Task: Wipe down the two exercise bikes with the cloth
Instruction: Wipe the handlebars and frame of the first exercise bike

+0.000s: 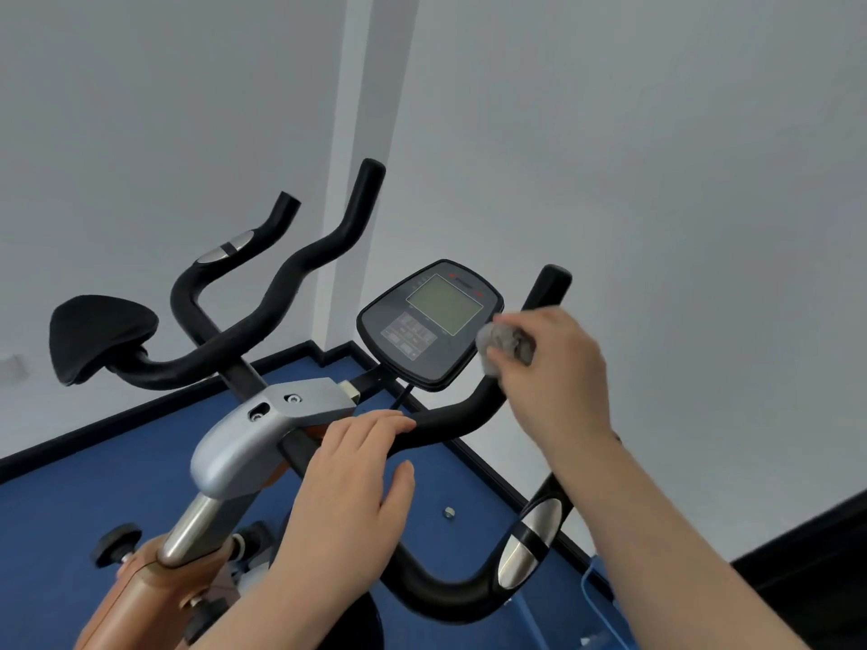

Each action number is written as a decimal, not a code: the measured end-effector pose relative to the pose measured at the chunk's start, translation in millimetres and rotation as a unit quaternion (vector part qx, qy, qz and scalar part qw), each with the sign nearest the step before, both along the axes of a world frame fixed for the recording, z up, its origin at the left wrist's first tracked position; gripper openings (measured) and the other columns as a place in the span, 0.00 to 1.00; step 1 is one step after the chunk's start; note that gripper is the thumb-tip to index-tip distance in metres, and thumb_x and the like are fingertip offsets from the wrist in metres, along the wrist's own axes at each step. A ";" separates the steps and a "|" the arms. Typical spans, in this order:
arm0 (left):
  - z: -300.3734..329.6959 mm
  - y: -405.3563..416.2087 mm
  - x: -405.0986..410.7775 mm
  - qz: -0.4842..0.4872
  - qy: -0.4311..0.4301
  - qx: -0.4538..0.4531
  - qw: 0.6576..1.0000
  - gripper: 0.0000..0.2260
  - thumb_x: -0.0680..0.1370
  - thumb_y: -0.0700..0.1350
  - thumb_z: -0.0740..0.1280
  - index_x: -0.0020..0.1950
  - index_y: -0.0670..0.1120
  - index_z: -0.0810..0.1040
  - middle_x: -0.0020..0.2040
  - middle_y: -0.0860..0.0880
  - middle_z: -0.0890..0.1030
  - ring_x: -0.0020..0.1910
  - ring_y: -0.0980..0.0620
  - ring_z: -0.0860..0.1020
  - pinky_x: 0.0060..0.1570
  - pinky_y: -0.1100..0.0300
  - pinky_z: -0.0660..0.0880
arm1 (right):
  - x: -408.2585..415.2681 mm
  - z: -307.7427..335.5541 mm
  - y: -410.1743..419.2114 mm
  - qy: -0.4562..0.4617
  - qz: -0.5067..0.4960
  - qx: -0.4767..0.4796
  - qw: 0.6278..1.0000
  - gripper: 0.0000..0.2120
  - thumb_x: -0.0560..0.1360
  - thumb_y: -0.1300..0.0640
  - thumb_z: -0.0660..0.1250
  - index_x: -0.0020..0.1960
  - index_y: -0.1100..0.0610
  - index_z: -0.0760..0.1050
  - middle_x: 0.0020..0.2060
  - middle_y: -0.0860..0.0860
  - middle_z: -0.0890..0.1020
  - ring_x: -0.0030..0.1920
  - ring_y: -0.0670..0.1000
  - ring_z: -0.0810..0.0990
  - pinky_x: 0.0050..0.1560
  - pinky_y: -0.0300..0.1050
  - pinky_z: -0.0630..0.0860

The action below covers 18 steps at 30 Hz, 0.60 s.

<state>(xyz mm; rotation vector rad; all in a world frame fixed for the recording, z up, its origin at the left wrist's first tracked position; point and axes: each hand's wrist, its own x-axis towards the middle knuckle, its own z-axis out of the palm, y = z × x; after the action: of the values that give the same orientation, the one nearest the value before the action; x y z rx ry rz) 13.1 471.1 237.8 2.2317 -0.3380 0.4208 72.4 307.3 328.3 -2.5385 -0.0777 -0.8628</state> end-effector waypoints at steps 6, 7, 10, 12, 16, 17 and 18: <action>1.5 0.5 1.0 0.005 0.012 0.002 1.000 0.15 0.76 0.45 0.63 0.62 0.54 0.71 0.59 0.62 0.72 0.60 0.65 0.63 0.59 0.71 0.57 | 22.5 17.8 -17.3 -0.052 -0.030 -0.192 0.980 0.18 0.68 0.71 0.68 0.54 0.56 0.79 0.52 0.53 0.76 0.49 0.56 0.72 0.31 0.44 0.71; 1.6 1.3 0.8 0.007 0.014 -0.004 1.000 0.15 0.76 0.44 0.63 0.62 0.55 0.71 0.59 0.62 0.72 0.60 0.65 0.63 0.58 0.72 0.58 | 23.5 8.1 -20.3 -0.041 -0.021 -0.204 0.978 0.17 0.67 0.71 0.68 0.53 0.57 0.79 0.52 0.54 0.76 0.49 0.57 0.72 0.31 0.43 0.70; 3.6 3.7 -1.1 0.013 0.021 -0.031 0.999 0.15 0.76 0.44 0.63 0.62 0.55 0.72 0.57 0.63 0.72 0.58 0.65 0.64 0.55 0.77 0.58 | 9.1 -29.4 -13.6 0.028 0.027 -0.130 0.991 0.14 0.72 0.67 0.68 0.56 0.56 0.79 0.53 0.51 0.75 0.50 0.54 0.71 0.39 0.44 0.73; 4.4 4.5 -2.9 0.021 0.026 -0.035 0.999 0.14 0.76 0.44 0.63 0.61 0.55 0.72 0.56 0.63 0.72 0.58 0.65 0.65 0.54 0.75 0.59 | -0.5 -37.8 -7.7 0.076 0.054 -0.043 0.995 0.11 0.75 0.61 0.67 0.57 0.54 0.79 0.52 0.46 0.73 0.51 0.51 0.71 0.44 0.36 0.70; 6.2 4.2 -4.8 0.032 0.039 -0.037 0.998 0.14 0.77 0.44 0.62 0.61 0.55 0.72 0.55 0.62 0.73 0.59 0.62 0.66 0.55 0.68 0.60 | -5.8 -28.6 -14.0 0.111 0.084 0.039 0.990 0.10 0.74 0.58 0.69 0.55 0.51 0.80 0.49 0.45 0.74 0.51 0.47 0.75 0.46 0.27 0.64; 5.6 4.3 -4.5 0.042 0.045 -0.048 0.997 0.14 0.77 0.44 0.62 0.61 0.55 0.72 0.54 0.62 0.73 0.58 0.62 0.66 0.54 0.68 0.60 | -5.7 -29.8 -16.7 0.075 0.051 0.044 0.995 0.10 0.75 0.59 0.69 0.55 0.52 0.79 0.49 0.45 0.73 0.52 0.48 0.75 0.45 0.27 0.64; 5.6 3.8 -4.3 0.051 0.051 -0.064 0.995 0.13 0.77 0.44 0.62 0.60 0.55 0.72 0.54 0.62 0.73 0.58 0.62 0.66 0.54 0.67 0.61 | -7.8 -34.2 -16.7 0.050 0.014 0.051 0.997 0.10 0.76 0.59 0.68 0.57 0.52 0.79 0.50 0.45 0.71 0.53 0.50 0.75 0.45 0.28 0.64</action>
<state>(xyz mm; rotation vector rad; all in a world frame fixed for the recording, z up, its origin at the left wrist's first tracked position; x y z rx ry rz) 8.8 474.9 243.4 2.1416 -0.1405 0.3710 64.5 290.6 294.1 -2.4743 -0.0375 -0.7098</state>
